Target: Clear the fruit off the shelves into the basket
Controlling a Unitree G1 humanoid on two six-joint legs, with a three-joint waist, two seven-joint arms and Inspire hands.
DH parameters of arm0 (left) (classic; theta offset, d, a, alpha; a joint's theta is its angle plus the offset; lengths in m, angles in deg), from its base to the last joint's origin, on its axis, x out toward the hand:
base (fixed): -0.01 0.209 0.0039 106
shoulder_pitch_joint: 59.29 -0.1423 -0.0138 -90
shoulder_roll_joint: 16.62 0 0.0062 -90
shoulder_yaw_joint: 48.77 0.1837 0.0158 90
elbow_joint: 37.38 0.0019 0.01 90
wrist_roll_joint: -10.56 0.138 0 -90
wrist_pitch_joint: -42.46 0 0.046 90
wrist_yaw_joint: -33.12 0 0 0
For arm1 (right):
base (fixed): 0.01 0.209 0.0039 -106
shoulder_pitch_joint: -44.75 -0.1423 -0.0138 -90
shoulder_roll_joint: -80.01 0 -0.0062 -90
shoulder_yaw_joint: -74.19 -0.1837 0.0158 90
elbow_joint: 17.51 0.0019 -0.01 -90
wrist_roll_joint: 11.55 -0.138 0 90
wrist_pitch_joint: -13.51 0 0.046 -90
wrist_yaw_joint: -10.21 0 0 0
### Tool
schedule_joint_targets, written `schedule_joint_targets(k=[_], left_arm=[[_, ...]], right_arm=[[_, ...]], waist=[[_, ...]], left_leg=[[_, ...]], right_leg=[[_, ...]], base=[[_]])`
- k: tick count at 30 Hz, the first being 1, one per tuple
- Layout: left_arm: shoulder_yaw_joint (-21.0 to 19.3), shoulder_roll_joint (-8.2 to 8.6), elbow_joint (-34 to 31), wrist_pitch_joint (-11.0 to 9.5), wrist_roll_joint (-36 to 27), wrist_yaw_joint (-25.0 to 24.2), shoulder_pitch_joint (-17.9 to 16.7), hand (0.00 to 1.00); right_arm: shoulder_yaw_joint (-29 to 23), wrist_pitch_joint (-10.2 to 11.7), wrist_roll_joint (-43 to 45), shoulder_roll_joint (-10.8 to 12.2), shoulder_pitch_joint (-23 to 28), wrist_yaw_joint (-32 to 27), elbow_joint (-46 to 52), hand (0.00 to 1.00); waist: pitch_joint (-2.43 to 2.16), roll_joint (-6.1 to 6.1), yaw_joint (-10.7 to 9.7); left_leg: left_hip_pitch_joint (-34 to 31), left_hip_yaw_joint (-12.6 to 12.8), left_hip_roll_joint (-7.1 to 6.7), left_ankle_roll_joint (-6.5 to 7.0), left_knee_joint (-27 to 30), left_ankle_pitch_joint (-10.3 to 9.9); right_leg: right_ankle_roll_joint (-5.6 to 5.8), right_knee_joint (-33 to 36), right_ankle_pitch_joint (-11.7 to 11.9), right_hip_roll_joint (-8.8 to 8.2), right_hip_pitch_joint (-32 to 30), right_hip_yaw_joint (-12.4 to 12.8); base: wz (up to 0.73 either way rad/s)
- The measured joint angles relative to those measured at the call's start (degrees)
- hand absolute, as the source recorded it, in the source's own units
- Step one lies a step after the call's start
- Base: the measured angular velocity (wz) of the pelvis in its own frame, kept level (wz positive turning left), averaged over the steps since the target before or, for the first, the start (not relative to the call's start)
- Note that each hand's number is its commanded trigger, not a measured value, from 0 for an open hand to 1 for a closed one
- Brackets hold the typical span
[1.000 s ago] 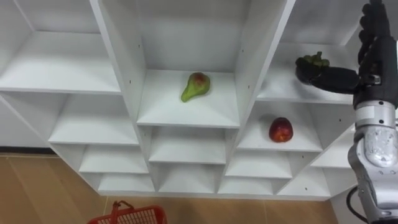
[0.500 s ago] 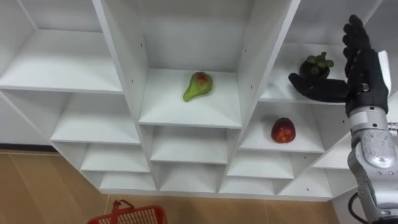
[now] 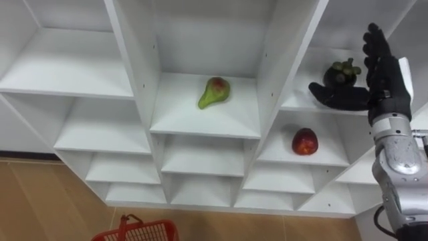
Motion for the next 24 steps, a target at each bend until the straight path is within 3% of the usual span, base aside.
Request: schedule_joint_targets(k=[6, 15, 24], left_arm=[[-1.78, 0.09, 0.0, 0.82, 0.02, -0.43, -0.08, 1.0], [-2.15, 0.15, -0.24, 0.84, 0.04, 0.13, -0.03, 1.0], [-2.14, 0.16, -0.08, 0.85, -0.03, 0.52, -0.07, 1.0]], right_arm=[[-0.02, -0.82, 1.43, 0.0, 0.0, 0.61, -0.03, 0.0], [0.06, -1.34, 1.7, -1.58, -3.0, 1.94, -4.14, 0.0], [-0.01, -1.34, 1.79, -1.69, -3.5, 2.48, -5.93, 0.0]], waist=[[0.07, -0.17, 0.57], [0.1, -0.24, 1.07], [0.1, -0.3, 1.92]], left_leg=[[-0.17, -0.13, 0.0, 0.0, 0.2, 0.0], [-0.48, -0.79, -0.06, -0.02, 0.46, 0.02], [-0.43, -1.22, -0.09, -0.01, 0.53, 0.02]], right_leg=[[0.0, 0.01, 0.0, -0.03, 0.1, -0.22], [-0.02, 0.03, 0.01, -0.05, 0.05, -0.47], [-0.03, 0.04, 0.01, -0.09, 0.21, -0.7]], base=[[0.0], [0.02], [0.0]])
